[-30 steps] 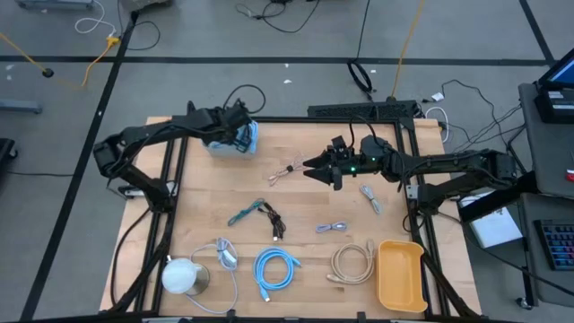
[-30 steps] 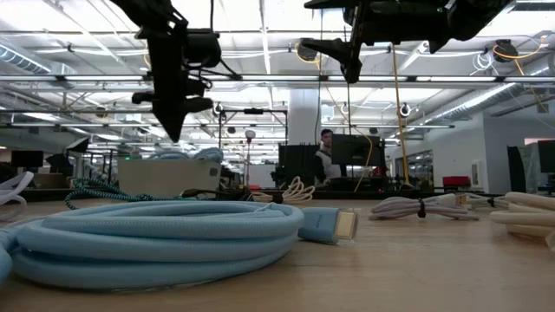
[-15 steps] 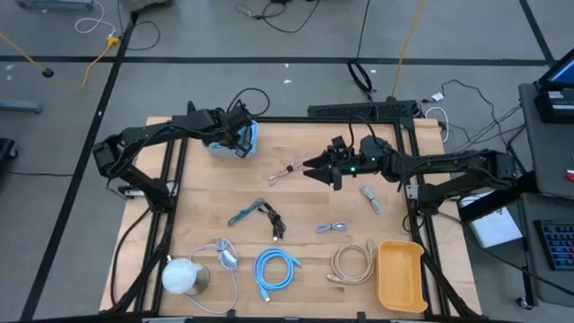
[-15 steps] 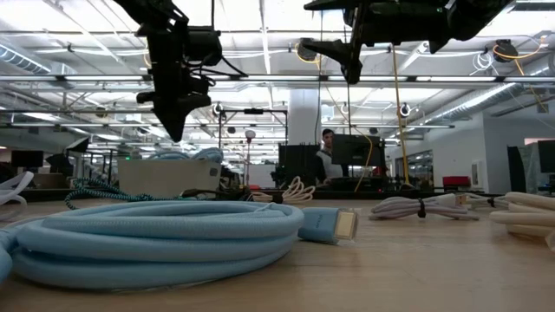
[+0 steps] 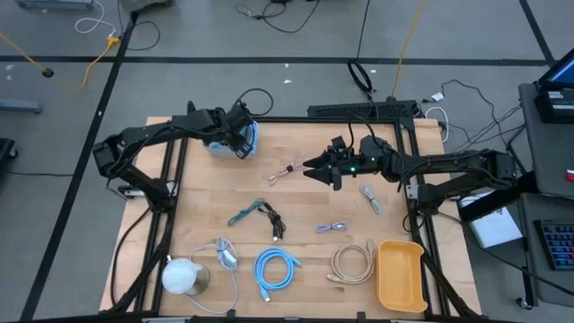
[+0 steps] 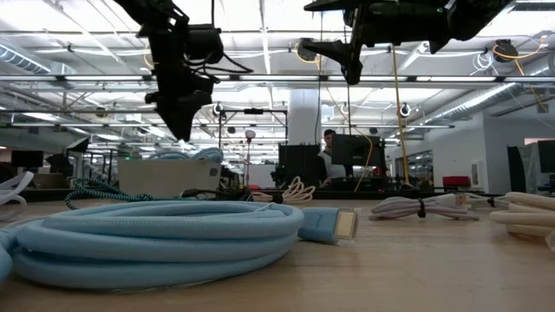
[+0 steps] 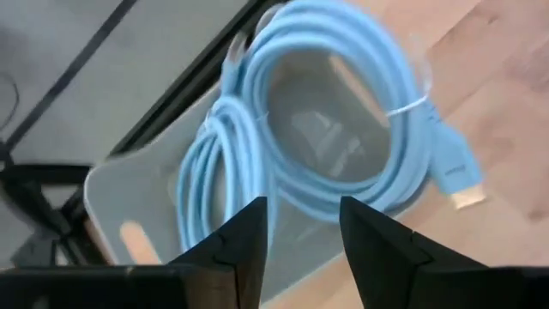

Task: Pick & Place USB Port
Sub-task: Put the top blue HDMI cable into the gray bin

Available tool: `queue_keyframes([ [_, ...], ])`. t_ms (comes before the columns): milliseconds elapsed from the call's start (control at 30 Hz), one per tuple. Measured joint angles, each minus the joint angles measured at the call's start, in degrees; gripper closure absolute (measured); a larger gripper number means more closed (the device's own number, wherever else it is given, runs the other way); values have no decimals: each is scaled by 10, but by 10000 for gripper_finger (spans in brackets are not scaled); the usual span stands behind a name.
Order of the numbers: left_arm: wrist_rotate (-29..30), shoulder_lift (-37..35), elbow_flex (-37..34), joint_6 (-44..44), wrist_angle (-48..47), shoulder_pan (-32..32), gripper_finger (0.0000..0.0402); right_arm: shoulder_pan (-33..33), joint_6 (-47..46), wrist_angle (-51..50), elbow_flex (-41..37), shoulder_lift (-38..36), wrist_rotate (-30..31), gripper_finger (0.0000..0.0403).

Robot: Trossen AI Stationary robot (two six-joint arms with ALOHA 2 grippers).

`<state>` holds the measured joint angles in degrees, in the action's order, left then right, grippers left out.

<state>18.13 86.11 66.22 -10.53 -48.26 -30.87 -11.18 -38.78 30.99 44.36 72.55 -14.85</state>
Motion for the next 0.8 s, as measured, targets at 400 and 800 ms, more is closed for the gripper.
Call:
queue_keyframes([
  [400,5,0,0,-14,-61,-7,265,-2,-41,-11,0,0,0,149],
  [800,30,38,0,-11,-77,10,183,-9,-69,-13,0,0,-2,149],
])
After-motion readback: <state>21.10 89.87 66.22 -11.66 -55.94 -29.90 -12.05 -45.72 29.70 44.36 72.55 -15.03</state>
